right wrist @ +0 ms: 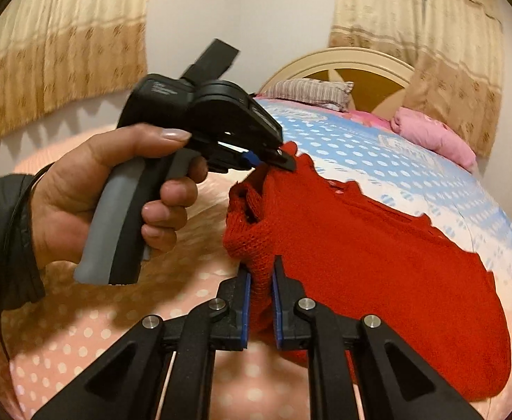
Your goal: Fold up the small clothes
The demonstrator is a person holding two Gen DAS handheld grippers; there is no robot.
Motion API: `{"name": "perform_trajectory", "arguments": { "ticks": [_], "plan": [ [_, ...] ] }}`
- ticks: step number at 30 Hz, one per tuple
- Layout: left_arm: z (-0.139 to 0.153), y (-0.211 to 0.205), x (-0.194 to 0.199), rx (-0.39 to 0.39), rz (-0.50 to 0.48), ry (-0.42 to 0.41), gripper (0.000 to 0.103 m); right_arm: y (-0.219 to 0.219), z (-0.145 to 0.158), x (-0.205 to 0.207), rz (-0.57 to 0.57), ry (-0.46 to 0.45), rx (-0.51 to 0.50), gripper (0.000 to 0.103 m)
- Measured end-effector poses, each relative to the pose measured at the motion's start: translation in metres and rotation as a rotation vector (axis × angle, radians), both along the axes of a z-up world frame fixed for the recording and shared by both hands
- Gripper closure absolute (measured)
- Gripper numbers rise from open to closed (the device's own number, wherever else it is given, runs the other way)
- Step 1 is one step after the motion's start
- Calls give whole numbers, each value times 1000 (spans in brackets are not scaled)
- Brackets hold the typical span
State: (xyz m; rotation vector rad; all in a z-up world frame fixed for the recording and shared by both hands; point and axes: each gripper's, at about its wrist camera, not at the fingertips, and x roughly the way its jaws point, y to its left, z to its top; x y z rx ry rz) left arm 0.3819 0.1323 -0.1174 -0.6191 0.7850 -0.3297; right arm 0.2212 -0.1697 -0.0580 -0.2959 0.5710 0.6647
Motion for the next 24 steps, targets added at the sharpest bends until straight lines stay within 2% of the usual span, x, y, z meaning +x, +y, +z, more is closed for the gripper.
{"name": "perform_trajectory", "arguments": {
  "ticks": [11, 24],
  "plan": [
    [38, -53, 8, 44, -80, -59, 92, -47, 15, 8, -69, 40, 145, 95],
    [52, -113, 16, 78, -175, -84, 92, -106, 21, 15, -153, 51, 269, 95]
  ]
}}
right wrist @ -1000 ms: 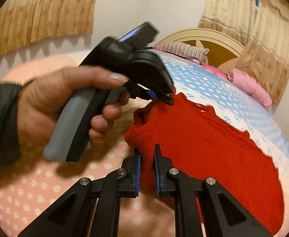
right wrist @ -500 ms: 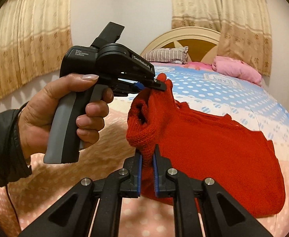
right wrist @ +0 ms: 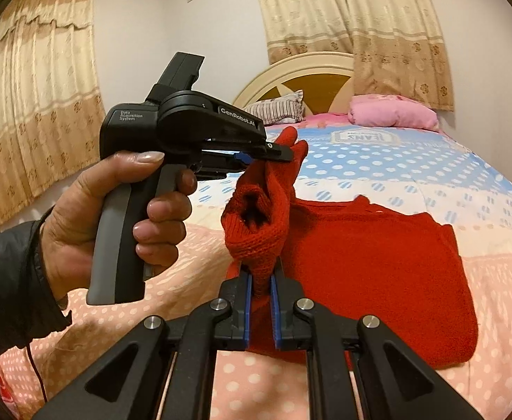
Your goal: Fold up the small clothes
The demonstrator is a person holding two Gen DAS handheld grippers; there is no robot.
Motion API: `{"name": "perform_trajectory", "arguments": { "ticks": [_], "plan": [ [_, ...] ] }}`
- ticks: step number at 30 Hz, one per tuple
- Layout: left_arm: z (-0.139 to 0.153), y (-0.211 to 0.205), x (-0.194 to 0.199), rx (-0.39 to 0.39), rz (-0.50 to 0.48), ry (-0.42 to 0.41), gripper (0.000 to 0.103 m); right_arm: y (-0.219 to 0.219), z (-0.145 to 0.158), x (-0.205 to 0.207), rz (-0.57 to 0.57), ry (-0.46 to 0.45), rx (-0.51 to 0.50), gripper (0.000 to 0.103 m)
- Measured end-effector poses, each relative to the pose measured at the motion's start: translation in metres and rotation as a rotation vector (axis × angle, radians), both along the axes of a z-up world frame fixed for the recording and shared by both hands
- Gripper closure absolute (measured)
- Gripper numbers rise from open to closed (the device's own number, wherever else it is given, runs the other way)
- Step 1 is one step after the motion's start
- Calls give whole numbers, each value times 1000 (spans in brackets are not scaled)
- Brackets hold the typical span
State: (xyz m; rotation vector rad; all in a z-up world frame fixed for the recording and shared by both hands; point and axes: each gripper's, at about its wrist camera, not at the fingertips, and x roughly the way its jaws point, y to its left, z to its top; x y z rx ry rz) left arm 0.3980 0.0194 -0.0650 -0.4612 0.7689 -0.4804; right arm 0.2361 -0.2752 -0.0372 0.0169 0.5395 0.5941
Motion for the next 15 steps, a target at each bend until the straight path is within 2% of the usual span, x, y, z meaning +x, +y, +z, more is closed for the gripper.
{"name": "perform_trajectory", "arguments": {
  "ticks": [15],
  "plan": [
    [2, -63, 13, 21, -78, 8, 92, -65, 0, 3, -98, 40, 93, 95]
  ]
}}
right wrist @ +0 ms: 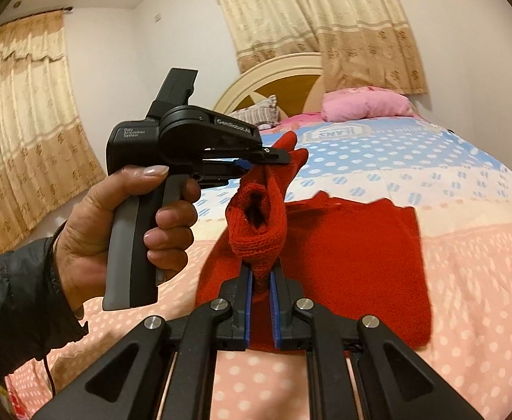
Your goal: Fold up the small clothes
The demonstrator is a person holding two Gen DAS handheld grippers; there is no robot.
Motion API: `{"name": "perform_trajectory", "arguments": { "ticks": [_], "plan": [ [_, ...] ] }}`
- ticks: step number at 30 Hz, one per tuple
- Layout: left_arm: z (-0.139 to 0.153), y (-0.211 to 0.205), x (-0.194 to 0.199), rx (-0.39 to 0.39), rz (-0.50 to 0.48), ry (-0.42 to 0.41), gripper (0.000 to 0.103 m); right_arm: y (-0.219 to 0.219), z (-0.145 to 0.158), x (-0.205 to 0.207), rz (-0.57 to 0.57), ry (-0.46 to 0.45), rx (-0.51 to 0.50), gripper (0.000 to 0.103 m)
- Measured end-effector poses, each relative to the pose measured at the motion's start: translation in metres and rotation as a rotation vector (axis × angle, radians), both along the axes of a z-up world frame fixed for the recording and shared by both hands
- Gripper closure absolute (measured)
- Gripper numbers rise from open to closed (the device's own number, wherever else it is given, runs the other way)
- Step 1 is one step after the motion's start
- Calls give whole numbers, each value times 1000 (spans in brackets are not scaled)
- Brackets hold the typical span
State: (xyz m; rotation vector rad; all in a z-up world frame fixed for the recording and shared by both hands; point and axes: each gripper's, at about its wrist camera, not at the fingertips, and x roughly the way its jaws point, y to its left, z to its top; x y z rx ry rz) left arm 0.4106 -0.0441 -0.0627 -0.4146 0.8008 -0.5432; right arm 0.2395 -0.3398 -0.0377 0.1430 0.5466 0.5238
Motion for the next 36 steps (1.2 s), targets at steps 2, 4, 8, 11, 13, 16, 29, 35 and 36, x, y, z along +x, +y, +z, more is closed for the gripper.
{"name": "perform_trajectory", "arguments": {
  "ticks": [2, 4, 8, 11, 13, 16, 29, 35, 36],
  "plan": [
    [-2, -9, 2, 7, -16, 3, 92, -8, -3, 0, -14, 16, 10, 95],
    [-4, -18, 2, 16, -31, 7, 92, -13, -6, 1, -20, 30, 20, 95],
    [-5, -31, 2, 18, -55, 10, 92, -21, -8, 0, -34, 41, 30, 95],
    [-6, -40, 2, 23, -71, 11, 92, -30, -9, -1, -52, 53, 44, 95],
    [-7, -47, 1, 37, -79, 8, 92, -38, -12, -1, -67, 67, 53, 95],
    [-9, -59, 1, 49, -94, 12, 92, -47, -17, 0, -92, 95, 65, 95],
    [-11, -100, -17, 177, -141, -53, 88, -89, -52, 6, -191, 238, 193, 95],
    [-11, -69, -49, 220, -162, -104, 84, -90, -53, 0, -192, 250, 192, 95],
    [-16, -59, -57, 256, -145, -111, 74, -91, -53, -3, -194, 250, 191, 95]
  ]
}}
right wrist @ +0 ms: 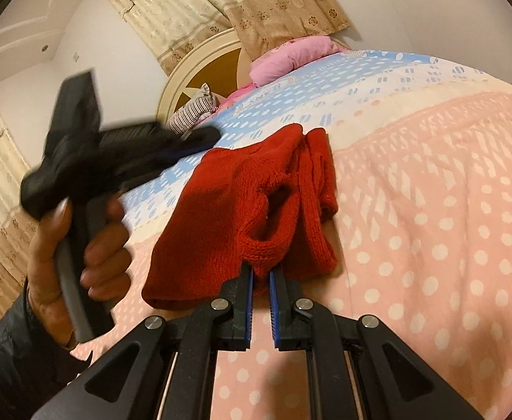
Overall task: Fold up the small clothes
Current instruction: 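Open both grippers to release the folded sweater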
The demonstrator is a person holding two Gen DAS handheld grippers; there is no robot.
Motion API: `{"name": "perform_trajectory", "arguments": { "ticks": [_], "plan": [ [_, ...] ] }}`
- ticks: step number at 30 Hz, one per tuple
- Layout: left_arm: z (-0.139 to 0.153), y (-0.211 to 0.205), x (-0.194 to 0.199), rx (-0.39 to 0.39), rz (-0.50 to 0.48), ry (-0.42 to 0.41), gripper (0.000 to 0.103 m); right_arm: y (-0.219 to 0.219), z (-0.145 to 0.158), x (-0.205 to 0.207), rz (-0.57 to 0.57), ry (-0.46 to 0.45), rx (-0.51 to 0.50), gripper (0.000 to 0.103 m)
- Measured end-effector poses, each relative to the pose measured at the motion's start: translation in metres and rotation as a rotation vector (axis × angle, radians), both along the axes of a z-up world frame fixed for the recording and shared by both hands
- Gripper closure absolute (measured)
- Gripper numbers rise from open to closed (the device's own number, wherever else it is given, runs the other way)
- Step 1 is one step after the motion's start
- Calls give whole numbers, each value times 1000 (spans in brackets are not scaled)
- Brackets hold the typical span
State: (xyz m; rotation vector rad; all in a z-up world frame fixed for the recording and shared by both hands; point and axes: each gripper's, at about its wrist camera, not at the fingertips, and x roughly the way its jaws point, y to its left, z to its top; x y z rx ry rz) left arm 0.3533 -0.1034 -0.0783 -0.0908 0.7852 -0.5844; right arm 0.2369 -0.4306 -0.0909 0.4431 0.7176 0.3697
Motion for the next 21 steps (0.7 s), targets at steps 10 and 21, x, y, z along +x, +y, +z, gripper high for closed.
{"name": "perform_trajectory", "arguments": {
  "ticks": [10, 21],
  "plan": [
    [-42, 67, -38, 12, 145, -26, 31, -8, 26, -8, -34, -83, -25, 33],
    [-57, 65, -41, -7, 138, -14, 17, 20, 36, 119, 71, 84, -171, 64]
  ]
}}
